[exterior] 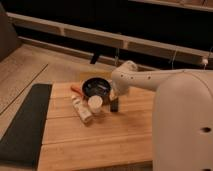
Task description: Push the ceramic bowl across the table
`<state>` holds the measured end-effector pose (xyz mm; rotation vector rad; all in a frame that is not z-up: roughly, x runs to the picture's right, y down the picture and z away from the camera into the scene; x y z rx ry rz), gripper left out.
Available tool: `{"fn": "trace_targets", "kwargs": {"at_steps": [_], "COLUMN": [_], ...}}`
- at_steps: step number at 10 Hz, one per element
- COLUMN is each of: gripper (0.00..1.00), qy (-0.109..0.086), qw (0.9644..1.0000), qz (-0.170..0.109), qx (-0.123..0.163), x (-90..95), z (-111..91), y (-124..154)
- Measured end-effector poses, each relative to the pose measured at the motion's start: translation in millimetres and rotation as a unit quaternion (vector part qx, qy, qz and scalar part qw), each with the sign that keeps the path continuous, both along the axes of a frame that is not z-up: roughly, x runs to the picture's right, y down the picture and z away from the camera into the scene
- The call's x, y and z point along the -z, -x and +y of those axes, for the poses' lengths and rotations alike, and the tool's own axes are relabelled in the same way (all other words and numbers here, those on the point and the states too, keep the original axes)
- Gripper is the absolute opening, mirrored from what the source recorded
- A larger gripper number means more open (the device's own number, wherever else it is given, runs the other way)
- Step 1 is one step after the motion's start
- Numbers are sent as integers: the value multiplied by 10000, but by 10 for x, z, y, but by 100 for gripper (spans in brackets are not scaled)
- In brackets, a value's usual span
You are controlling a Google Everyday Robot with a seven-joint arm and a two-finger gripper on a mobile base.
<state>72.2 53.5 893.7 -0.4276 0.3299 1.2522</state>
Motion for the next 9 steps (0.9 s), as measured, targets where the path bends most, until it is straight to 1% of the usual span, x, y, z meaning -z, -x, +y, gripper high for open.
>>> {"fn": "trace_targets", "kwargs": {"at_steps": [1,2,3,4,5,6,7,8,9], "gripper": [65,65,65,65,65,65,65,65,65], "qy": [137,225,381,477,518,511,458,347,184], "qw": [9999,9996,9990,9984,9980,9976,9974,9969,9966], "qz": [-18,-10,51,90,107,116,116,110,48], "qx": [103,145,220,280,353,460,546,696,805], "x": [-75,-127,-198,-271,-320,-359,-385,-424,-463], "z": [51,82,134,152,128,75,4,-101,-207], "y": [94,125,120,115,139,179,207,232,280]}}
